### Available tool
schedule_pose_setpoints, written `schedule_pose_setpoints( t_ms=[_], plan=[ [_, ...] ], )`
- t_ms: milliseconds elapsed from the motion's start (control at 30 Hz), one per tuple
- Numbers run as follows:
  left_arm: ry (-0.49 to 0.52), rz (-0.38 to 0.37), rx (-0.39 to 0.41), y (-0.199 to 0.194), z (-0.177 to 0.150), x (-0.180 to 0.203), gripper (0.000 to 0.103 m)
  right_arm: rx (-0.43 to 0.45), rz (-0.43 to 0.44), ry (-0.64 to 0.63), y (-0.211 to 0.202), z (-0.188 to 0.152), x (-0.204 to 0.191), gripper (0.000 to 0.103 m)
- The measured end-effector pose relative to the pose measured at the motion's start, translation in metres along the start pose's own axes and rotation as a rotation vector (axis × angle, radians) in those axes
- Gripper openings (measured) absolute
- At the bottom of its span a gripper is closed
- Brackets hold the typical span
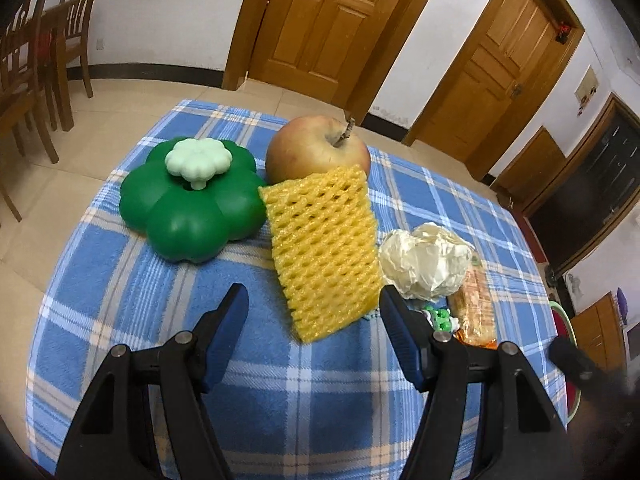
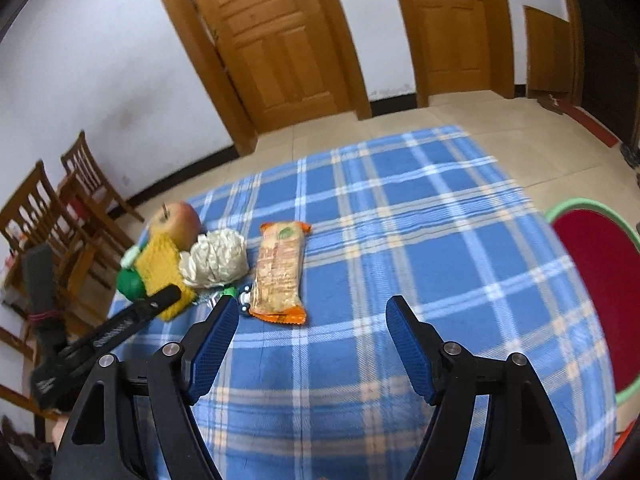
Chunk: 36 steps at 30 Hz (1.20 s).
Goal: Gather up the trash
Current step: 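Grasp the yellow foam net with the left tool while the right tool grasps the orange snack packet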
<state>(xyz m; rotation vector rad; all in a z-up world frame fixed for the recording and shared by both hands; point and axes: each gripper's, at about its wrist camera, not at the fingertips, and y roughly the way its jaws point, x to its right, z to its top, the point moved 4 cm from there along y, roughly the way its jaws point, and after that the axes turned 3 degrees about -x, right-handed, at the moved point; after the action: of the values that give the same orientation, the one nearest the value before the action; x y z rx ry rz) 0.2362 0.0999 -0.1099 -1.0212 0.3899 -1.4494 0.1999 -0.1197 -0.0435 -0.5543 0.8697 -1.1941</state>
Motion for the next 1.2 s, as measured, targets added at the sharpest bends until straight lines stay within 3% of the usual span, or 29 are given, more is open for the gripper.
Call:
schedule_pose_setpoints(
  t_ms=[267,533,700,900,1200],
  plan=[
    [0.028,0.017,0.019,0.001,0.0,-0.003,0.053,-0.072,-0.022,-0.036,0.05,0.003,-0.017,0.077],
    [-0.003,0.002,0.022,0.0,0.001,-0.013,0.037,-0.069,-0.051,-0.061,0.068,0.006,-0.027,0.076],
    [-0.014,-0.005,0.021,0.0,0.001,-0.015,0.03,-0.034,-0.071,-0.07,0.068,0.002,-0.027,0.047],
    [-0.009,-0.005,0.019,0.001,0.001,-0.016,0.029,-0.016,-0.073,-0.046,0.063,-0.002,-0.021,0.039],
    [-0.017,-0.011,0.019,0.002,0.001,-0.016,0.027,-0.014,-0.02,0.086,0.031,-0.019,0.011,0.038]
  ],
)
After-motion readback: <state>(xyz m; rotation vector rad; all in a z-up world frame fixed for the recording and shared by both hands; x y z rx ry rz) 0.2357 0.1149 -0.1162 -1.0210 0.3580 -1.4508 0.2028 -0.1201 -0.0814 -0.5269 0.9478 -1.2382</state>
